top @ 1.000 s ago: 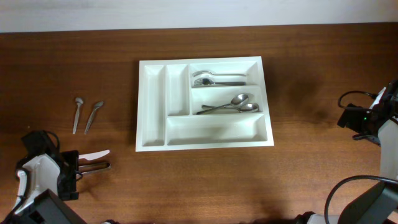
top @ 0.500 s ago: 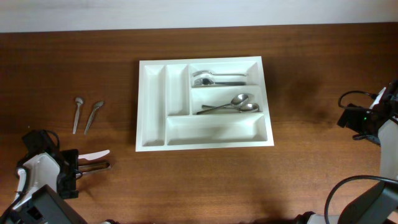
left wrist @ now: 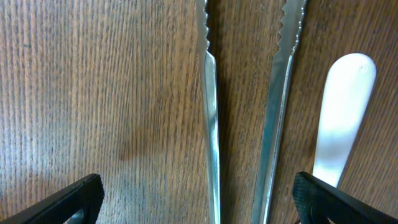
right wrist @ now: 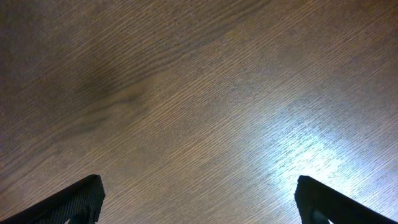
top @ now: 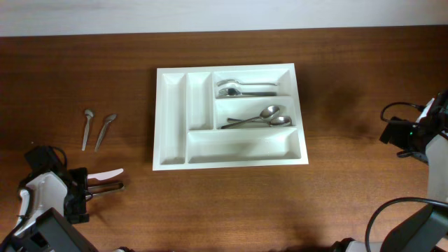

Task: Pack container

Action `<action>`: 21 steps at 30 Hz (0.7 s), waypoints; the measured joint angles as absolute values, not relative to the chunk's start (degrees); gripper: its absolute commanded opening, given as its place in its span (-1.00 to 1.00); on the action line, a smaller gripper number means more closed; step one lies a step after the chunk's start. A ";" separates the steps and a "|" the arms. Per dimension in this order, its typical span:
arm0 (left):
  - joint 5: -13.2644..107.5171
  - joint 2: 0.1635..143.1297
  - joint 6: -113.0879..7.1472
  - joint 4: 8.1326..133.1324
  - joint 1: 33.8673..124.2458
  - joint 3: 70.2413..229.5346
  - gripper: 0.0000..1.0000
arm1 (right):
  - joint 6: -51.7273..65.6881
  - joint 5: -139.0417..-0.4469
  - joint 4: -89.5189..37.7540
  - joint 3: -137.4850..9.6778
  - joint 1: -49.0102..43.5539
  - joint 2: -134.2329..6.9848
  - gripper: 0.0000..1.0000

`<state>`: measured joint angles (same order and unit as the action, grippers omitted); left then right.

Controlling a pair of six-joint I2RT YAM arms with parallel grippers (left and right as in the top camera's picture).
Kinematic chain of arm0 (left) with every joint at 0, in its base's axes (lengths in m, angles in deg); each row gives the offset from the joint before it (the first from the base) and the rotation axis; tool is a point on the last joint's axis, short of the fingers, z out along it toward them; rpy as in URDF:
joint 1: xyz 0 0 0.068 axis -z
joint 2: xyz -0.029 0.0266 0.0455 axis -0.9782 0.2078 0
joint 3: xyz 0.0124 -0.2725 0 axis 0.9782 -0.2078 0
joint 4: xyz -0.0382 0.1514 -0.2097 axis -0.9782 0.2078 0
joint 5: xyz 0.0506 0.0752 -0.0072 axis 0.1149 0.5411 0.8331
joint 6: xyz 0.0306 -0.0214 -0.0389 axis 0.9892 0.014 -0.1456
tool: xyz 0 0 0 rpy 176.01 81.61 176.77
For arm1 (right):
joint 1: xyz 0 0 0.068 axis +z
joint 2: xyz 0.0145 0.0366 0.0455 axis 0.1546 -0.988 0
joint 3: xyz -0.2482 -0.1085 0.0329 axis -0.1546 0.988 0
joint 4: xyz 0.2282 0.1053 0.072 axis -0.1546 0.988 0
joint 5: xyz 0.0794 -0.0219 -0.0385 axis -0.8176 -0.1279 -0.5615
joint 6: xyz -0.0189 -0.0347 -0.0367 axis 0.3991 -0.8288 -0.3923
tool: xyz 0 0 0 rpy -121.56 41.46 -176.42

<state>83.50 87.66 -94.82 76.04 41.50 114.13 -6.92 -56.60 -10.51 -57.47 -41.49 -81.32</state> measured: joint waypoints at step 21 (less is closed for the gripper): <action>83.47 87.66 -97.35 76.28 41.50 114.13 0.98 | -6.94 -56.60 -10.53 -57.44 -41.49 -81.32 0.98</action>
